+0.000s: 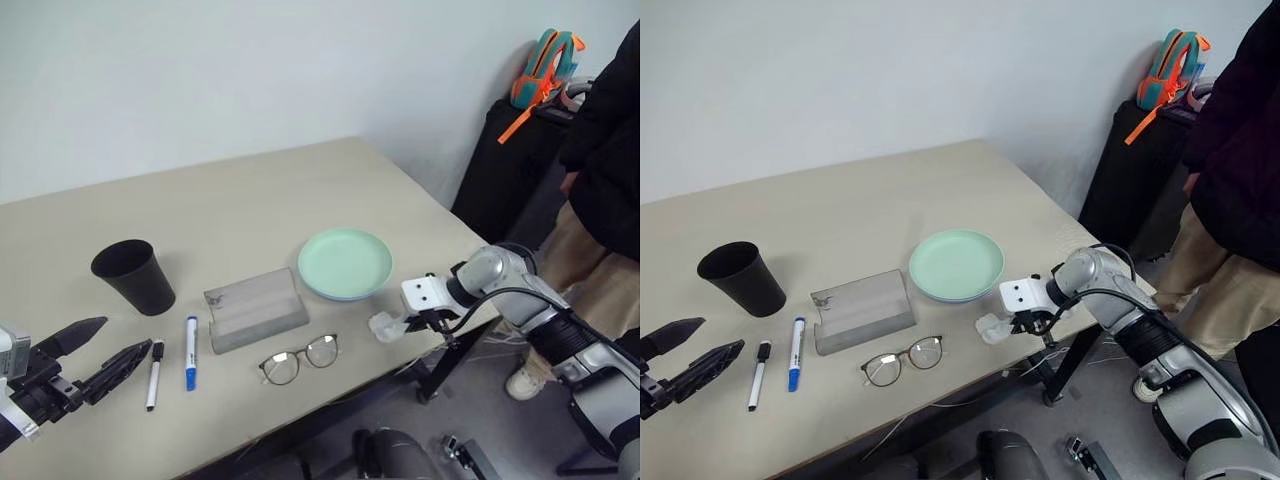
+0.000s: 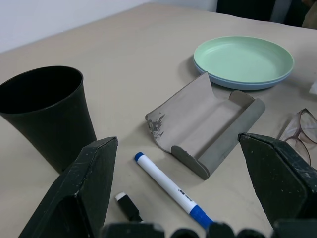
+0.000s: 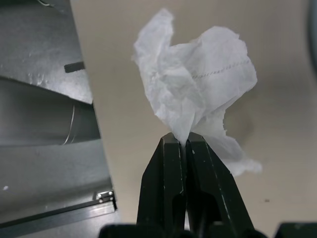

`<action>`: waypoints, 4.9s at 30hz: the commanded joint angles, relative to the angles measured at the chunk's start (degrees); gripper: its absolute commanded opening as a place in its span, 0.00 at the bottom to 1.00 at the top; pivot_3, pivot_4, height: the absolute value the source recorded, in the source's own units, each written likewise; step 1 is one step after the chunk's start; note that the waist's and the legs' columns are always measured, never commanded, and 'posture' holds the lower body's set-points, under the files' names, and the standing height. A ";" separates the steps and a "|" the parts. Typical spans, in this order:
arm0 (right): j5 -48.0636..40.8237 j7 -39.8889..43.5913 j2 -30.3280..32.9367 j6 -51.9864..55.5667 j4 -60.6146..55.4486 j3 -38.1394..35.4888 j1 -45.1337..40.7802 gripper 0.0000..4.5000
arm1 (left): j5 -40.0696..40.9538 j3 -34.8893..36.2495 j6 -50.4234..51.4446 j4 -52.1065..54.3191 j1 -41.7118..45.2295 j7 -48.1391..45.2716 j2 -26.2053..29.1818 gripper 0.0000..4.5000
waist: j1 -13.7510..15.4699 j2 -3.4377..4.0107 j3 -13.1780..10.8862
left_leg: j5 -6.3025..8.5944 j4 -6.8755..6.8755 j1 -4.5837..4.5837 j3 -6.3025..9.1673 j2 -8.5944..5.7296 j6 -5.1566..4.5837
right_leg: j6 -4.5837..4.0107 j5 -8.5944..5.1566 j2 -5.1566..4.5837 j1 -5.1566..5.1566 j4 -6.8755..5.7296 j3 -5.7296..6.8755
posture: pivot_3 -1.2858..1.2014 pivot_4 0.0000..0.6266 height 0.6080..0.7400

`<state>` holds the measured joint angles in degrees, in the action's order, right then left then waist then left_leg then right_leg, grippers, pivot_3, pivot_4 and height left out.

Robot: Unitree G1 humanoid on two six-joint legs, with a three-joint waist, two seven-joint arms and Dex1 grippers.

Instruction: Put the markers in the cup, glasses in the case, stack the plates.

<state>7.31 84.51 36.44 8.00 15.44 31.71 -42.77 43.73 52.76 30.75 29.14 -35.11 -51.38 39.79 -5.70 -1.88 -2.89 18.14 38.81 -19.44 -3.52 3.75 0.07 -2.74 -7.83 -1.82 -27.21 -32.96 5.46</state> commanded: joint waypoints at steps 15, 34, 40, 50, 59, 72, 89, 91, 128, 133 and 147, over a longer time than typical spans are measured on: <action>-5.51 -11.35 -17.39 -1.77 32.88 -11.73 -23.10 0.01 | -1.79 -4.01 -0.52 1.04 1.65 -0.22 2.20 0.92 | 0.39 0.05 -0.02 | 0.38 -0.27 0.88 0.05 0.01 0.65 | -0.32 0.18 0.13 -0.23 -1.84 -0.01 | 0.52 0.00 0.99; -6.33 -5.30 -21.23 -2.16 38.33 -15.29 -26.13 0.72 | -2.53 -8.99 0.53 5.62 2.63 0.22 3.73 0.92 | 0.37 0.13 -0.07 | 0.38 -0.24 0.91 0.04 -0.07 0.63 | -0.37 0.25 0.14 -0.21 -1.86 -0.22 | 0.52 0.00 0.99; -20.03 7.99 -12.78 7.93 18.35 -10.84 -21.30 0.72 | -3.34 -16.20 1.16 5.38 7.09 -2.01 8.29 0.92 | 1.07 0.15 -0.07 | 0.39 -0.23 0.88 0.11 -0.12 0.63 | -0.36 0.25 0.14 -0.19 -1.85 -0.24 | 0.52 0.00 0.99; -38.21 7.99 -1.48 15.14 2.30 0.28 -19.14 0.72 | -7.23 -37.45 3.18 -3.52 26.36 -6.71 15.48 0.92 | 1.56 0.35 -0.16 | 0.37 -0.08 0.94 0.37 -0.21 0.65 | -0.36 0.25 0.24 -0.06 -1.87 -0.14 | 0.52 0.00 0.99; -36.61 7.99 -1.86 11.35 5.32 2.74 -20.19 0.72 | -13.63 -51.33 1.94 -11.94 38.73 -12.28 14.55 0.92 | 1.68 0.33 -0.15 | 0.37 -0.07 0.86 1.11 -0.15 0.66 | -0.36 0.25 0.89 -0.02 -1.89 -0.33 | 0.52 0.00 0.99; -34.11 7.99 -3.67 9.72 7.39 2.44 -20.02 0.72 | -19.00 -60.70 -0.34 -17.14 45.04 -16.68 11.37 0.92 | 1.73 0.34 -0.15 | 0.36 -0.04 0.87 1.10 -0.20 0.65 | -0.35 0.26 0.96 -0.03 -1.92 -0.57 | 0.52 0.00 0.99; -31.52 7.99 -5.26 9.38 7.90 0.64 -19.21 0.72 | -21.92 -65.08 -0.22 -17.60 45.30 -17.67 8.17 0.01 | 1.71 0.33 -0.14 | 0.36 0.00 0.90 1.06 -0.55 0.63 | -0.34 0.26 1.21 0.00 -2.02 -1.56 | 0.52 0.00 0.99; -31.38 7.99 -5.33 9.45 7.76 0.52 -19.08 0.72 | -22.09 -65.11 -0.19 -17.53 45.27 -17.98 8.37 0.01 | 1.69 0.33 -0.14 | 0.35 0.00 0.90 1.09 -0.64 0.62 | -0.34 0.26 1.20 0.01 -2.04 -1.65 | 0.52 0.00 0.99; -30.58 7.99 -5.40 10.45 5.48 0.30 -18.19 0.72 | -27.62 -59.42 -16.48 -46.42 64.05 -27.74 7.36 0.01 | 1.66 0.27 -0.11 | 0.51 0.25 0.85 1.11 -1.36 0.12 | -0.33 0.28 2.01 0.23 -2.16 -4.07 | 0.52 0.00 0.99; -30.68 7.99 -5.15 10.99 4.83 0.12 -18.04 0.72 | -29.27 -60.40 -18.80 -46.05 60.80 -27.90 7.09 0.01 | 1.66 0.27 -0.11 | 0.56 0.27 0.88 1.02 -1.47 0.03 | -0.33 0.28 2.16 0.23 -2.19 -4.51 | 0.52 0.00 0.99; -29.99 7.99 -5.73 10.60 5.20 0.37 -18.13 0.72 | -27.11 -60.56 -9.85 -37.88 54.53 -32.98 10.82 0.01 | 1.59 0.24 -0.09 | 0.57 0.38 0.95 1.02 -1.50 0.00 | -0.34 0.26 2.25 0.22 -2.43 -4.71 | 0.52 0.00 0.99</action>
<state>-22.41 92.28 30.61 19.25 21.67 33.45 -60.11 15.37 -8.14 19.48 -10.57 19.31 -82.84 49.34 -4.11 -1.64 -2.98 18.71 39.20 -18.47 -2.50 2.25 0.07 -3.07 -7.57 0.44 -26.98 -35.42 0.75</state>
